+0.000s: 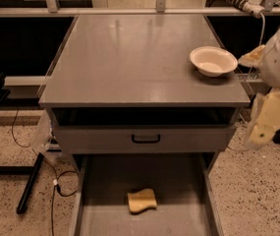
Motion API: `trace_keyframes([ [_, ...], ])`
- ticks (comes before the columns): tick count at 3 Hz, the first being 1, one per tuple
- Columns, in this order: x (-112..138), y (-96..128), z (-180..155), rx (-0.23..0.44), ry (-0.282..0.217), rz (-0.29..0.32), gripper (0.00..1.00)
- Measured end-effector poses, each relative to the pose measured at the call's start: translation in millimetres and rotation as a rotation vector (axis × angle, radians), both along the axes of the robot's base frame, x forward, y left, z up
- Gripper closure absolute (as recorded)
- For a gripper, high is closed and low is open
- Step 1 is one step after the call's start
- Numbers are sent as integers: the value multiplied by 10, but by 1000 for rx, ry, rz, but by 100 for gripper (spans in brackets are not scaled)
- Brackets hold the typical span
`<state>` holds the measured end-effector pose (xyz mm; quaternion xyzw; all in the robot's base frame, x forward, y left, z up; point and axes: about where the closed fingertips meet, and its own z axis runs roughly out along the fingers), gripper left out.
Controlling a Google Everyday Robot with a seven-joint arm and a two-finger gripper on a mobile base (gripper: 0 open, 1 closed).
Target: Pick sponge from middle drawer and place on counter
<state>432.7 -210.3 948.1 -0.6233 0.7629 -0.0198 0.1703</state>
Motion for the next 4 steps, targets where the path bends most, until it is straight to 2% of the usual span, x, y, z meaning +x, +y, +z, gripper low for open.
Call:
trace_keyframes([
  [1, -116, 82, -580, 50, -12, 101, 0],
  [2, -223, 83, -1304, 117, -18, 160, 0],
  [3, -184, 65, -1370, 107, -53, 173, 0],
  [4, -187, 67, -1367, 108, -52, 172, 0],
])
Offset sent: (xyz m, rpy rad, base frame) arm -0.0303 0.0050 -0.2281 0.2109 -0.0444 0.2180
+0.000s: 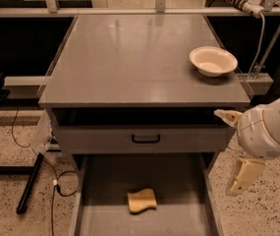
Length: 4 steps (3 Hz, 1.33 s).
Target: Pick sponge from middle drawer and place on counter
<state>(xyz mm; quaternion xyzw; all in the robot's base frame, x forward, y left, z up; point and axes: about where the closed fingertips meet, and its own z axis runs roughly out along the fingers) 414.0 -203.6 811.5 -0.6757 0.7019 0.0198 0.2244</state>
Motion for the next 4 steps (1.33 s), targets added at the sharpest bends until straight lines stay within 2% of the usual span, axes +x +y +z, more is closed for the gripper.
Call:
trace_keyframes([
  [1, -81, 82, -48, 12, 26, 21, 0],
  [2, -145, 138, -535, 68, 123, -4, 0],
  [3, -217, 165, -1116, 152, 160, -15, 0],
  [4, -172, 196, -1604, 257, 97, 3, 0],
])
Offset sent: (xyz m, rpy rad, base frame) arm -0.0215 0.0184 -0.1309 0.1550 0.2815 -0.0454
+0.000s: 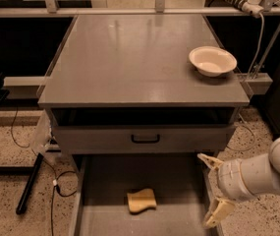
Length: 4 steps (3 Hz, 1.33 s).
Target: Pick sponge from middle drawer and place on counter
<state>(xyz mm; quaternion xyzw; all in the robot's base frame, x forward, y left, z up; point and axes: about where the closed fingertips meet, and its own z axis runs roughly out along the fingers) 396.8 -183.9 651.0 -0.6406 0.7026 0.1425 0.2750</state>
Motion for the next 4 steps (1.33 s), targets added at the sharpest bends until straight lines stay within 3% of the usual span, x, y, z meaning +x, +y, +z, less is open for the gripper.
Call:
trace_keyframes([
  [1, 100, 106, -456, 79, -63, 24, 0],
  [2, 178, 169, -965, 114, -43, 14, 0],
  [4, 209, 237, -1097, 96, -42, 13, 0],
])
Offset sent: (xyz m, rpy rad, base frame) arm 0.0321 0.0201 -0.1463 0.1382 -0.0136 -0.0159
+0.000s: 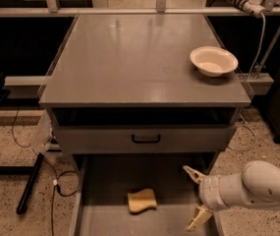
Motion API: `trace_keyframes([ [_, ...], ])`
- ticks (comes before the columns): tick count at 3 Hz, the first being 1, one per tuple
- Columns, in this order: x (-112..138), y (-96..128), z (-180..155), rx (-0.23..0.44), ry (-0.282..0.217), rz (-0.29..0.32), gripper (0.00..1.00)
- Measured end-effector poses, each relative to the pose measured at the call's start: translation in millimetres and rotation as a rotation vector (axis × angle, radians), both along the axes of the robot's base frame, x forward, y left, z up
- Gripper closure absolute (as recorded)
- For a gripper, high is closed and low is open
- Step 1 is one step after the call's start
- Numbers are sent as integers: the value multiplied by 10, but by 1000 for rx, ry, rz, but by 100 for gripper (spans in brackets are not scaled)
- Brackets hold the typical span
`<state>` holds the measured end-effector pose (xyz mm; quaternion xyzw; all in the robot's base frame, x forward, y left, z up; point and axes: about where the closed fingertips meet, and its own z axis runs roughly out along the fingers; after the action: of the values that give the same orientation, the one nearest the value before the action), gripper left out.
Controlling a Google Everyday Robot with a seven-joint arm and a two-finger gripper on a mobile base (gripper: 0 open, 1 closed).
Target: Pick sponge from middle drawer and place on counter
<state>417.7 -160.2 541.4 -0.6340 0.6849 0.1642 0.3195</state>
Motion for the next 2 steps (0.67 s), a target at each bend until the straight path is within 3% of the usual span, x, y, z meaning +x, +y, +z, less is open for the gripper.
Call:
trace_keyframes([
  [2, 308, 269, -643, 15, 10, -8, 0],
])
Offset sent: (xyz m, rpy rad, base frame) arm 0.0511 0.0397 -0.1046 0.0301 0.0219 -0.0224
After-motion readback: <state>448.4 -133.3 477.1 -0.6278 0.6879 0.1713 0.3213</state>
